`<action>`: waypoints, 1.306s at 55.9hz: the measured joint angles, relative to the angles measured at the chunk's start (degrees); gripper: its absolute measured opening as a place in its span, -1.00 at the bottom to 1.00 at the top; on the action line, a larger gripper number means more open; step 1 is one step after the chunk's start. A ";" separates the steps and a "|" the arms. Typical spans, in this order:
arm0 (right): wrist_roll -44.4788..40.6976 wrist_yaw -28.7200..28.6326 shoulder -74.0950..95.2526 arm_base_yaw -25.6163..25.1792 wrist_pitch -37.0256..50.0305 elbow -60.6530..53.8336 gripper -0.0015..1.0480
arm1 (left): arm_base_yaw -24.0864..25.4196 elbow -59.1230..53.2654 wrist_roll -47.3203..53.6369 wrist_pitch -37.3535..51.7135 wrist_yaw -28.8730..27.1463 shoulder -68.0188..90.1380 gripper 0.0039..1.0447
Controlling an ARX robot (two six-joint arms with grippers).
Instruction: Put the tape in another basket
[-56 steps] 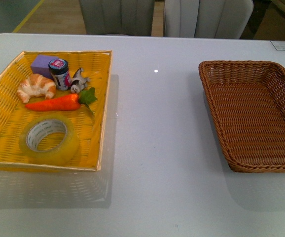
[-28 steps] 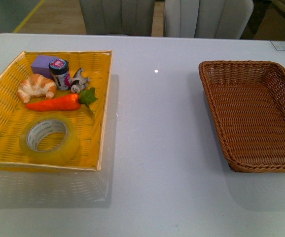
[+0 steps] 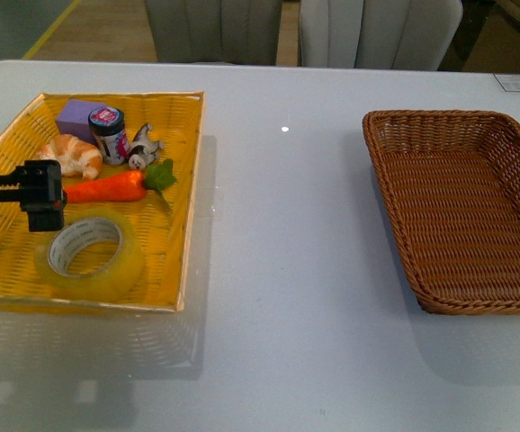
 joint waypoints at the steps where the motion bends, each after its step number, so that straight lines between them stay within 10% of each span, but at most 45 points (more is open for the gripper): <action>1: 0.00 0.00 0.00 0.00 0.00 0.00 0.83 | 0.02 0.44 0.07 0.13 0.00 0.92 0.83; 39: 0.00 0.00 0.00 0.00 0.00 0.00 0.83 | -0.09 9.94 4.35 0.68 -0.61 18.16 0.81; 62: 0.00 0.00 0.00 0.00 0.00 0.00 0.83 | -0.90 8.98 0.26 -0.11 -0.24 17.38 -0.52; 73: 0.00 0.00 0.00 0.00 0.00 0.00 0.83 | -0.52 6.36 -4.15 -1.57 0.46 11.80 -0.71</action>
